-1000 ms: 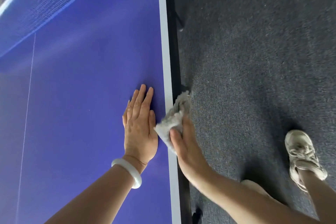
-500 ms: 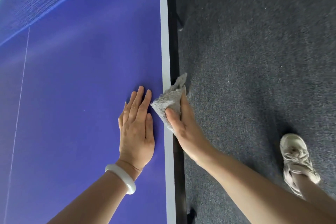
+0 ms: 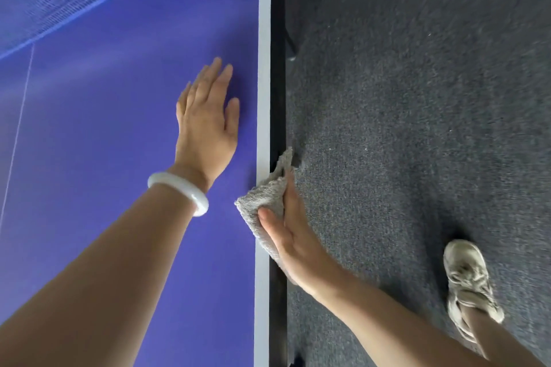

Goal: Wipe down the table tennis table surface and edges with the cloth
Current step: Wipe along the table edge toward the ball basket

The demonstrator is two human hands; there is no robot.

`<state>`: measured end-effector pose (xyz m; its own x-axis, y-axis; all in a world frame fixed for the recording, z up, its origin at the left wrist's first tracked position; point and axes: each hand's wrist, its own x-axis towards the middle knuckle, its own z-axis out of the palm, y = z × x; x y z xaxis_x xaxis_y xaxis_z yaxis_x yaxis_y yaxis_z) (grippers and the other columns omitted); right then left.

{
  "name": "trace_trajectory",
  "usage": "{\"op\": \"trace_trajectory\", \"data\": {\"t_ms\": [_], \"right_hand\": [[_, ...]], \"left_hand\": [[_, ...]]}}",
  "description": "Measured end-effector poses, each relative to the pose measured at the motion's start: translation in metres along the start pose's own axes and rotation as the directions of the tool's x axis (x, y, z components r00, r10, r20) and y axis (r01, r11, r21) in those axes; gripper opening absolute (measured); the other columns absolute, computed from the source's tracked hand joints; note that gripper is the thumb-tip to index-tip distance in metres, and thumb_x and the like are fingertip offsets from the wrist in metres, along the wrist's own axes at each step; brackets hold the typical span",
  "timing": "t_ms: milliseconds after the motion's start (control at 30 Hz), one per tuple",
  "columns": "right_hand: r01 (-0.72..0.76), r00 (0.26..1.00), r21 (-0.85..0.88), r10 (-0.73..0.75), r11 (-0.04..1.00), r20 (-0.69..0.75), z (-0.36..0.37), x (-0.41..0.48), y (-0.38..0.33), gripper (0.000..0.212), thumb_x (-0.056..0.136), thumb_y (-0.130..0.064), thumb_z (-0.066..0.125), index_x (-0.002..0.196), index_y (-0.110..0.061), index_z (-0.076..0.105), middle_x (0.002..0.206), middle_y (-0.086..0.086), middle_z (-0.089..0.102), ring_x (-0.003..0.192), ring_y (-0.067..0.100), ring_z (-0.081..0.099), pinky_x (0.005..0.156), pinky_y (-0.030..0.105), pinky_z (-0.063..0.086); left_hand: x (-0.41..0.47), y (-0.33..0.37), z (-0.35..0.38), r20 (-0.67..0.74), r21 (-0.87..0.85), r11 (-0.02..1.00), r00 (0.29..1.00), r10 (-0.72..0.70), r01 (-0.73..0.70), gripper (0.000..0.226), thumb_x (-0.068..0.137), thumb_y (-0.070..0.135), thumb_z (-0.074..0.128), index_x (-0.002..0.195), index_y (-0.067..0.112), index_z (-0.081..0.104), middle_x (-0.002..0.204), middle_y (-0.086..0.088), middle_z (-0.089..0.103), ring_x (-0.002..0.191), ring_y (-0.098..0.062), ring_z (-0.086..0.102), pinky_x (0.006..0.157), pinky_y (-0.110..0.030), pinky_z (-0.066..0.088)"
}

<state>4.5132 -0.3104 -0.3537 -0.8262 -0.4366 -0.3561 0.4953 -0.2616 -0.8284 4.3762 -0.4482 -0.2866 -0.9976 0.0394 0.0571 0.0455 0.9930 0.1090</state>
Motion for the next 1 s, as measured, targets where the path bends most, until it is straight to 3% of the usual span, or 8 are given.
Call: {"op": "trace_trajectory", "data": {"t_ms": [67, 167, 433, 533, 600, 800, 900, 1000], "right_hand": [[-0.007, 1.000, 0.047, 0.006, 0.999, 0.016, -0.003, 0.003, -0.005, 0.082, 0.094, -0.057, 0.044, 0.156, -0.037, -0.006, 0.158, -0.021, 0.010, 0.139, -0.019, 0.011, 0.119, 0.019, 0.011], [0.037, 0.998, 0.077, -0.033, 0.996, -0.058, -0.003, 0.032, -0.022, 0.082, 0.091, -0.049, 0.044, 0.158, -0.027, 0.001, 0.159, -0.005, 0.021, 0.145, 0.002, 0.023, 0.121, 0.025, 0.021], [0.184, 0.923, 0.015, -0.167, 0.983, -0.348, -0.023, 0.151, -0.081, 0.046, 0.106, -0.037, 0.038, 0.149, -0.021, 0.034, 0.142, 0.004, 0.046, 0.131, 0.004, 0.043, 0.113, 0.022, 0.029], [0.239, 0.909, -0.047, -0.241, 0.970, -0.341, -0.010, 0.119, -0.063, 0.037, 0.104, -0.032, 0.037, 0.141, -0.024, 0.035, 0.137, 0.002, 0.045, 0.123, -0.009, 0.041, 0.105, 0.010, 0.026], [0.216, 0.934, -0.030, -0.216, 0.976, -0.285, -0.005, 0.093, -0.049, 0.036, 0.099, -0.039, 0.037, 0.135, -0.033, 0.040, 0.140, 0.002, 0.046, 0.130, 0.002, 0.042, 0.106, 0.014, 0.029], [0.101, 0.939, -0.134, -0.139, 0.986, -0.316, -0.032, 0.186, -0.097, 0.067, 0.104, -0.036, 0.041, 0.156, -0.006, 0.011, 0.158, 0.018, 0.027, 0.144, 0.028, 0.030, 0.118, 0.041, 0.027], [0.126, 0.940, -0.084, -0.146, 0.989, -0.309, -0.048, 0.226, -0.118, 0.067, 0.104, -0.044, 0.039, 0.157, -0.014, 0.011, 0.156, 0.012, 0.030, 0.140, 0.020, 0.035, 0.110, 0.026, 0.030], [0.149, 0.936, -0.092, -0.171, 0.985, -0.309, -0.038, 0.196, -0.104, 0.071, 0.102, -0.050, 0.036, 0.157, -0.013, 0.013, 0.159, 0.008, 0.028, 0.145, 0.016, 0.030, 0.115, 0.026, 0.025]], "left_hand": [[0.018, -0.002, 0.011, 0.029, -0.010, 0.997, 0.997, -0.073, 0.073, 0.049, 0.106, 0.021, 0.035, 0.154, 0.015, 0.029, 0.163, -0.002, 0.021, 0.151, -0.019, 0.015, 0.122, -0.040, 0.009], [0.022, -0.004, 0.021, 0.012, -0.065, 0.993, 0.995, -0.101, 0.102, 0.049, 0.106, 0.022, 0.032, 0.155, 0.019, 0.028, 0.163, 0.003, 0.020, 0.151, -0.013, 0.012, 0.123, -0.036, 0.006], [0.019, -0.004, 0.017, 0.019, -0.122, 0.987, 0.995, -0.098, 0.100, 0.050, 0.104, 0.022, 0.031, 0.154, 0.020, 0.030, 0.162, 0.004, 0.022, 0.150, -0.010, 0.013, 0.123, -0.038, 0.009], [0.018, -0.004, 0.017, 0.027, -0.136, 0.984, 0.994, -0.108, 0.111, 0.051, 0.103, 0.022, 0.030, 0.154, 0.020, 0.030, 0.162, 0.005, 0.022, 0.150, -0.009, 0.012, 0.123, -0.038, 0.008], [0.020, -0.003, 0.016, 0.033, -0.139, 0.984, 0.994, -0.106, 0.110, 0.052, 0.102, 0.022, 0.029, 0.154, 0.020, 0.031, 0.162, 0.006, 0.021, 0.151, -0.009, 0.012, 0.123, -0.038, 0.007], [0.022, -0.004, 0.015, 0.045, -0.116, 0.987, 0.993, -0.110, 0.114, 0.052, 0.102, 0.023, 0.027, 0.154, 0.021, 0.029, 0.161, 0.010, 0.017, 0.150, -0.008, 0.011, 0.123, -0.039, 0.009], [0.023, -0.004, 0.016, 0.045, -0.119, 0.986, 0.992, -0.114, 0.119, 0.052, 0.102, 0.024, 0.028, 0.154, 0.022, 0.030, 0.160, 0.011, 0.017, 0.150, -0.007, 0.010, 0.123, -0.038, 0.008], [0.021, -0.004, 0.016, 0.046, -0.118, 0.985, 0.991, -0.123, 0.128, 0.052, 0.102, 0.024, 0.028, 0.154, 0.023, 0.029, 0.161, 0.010, 0.018, 0.149, -0.005, 0.009, 0.123, -0.039, 0.008]]}}
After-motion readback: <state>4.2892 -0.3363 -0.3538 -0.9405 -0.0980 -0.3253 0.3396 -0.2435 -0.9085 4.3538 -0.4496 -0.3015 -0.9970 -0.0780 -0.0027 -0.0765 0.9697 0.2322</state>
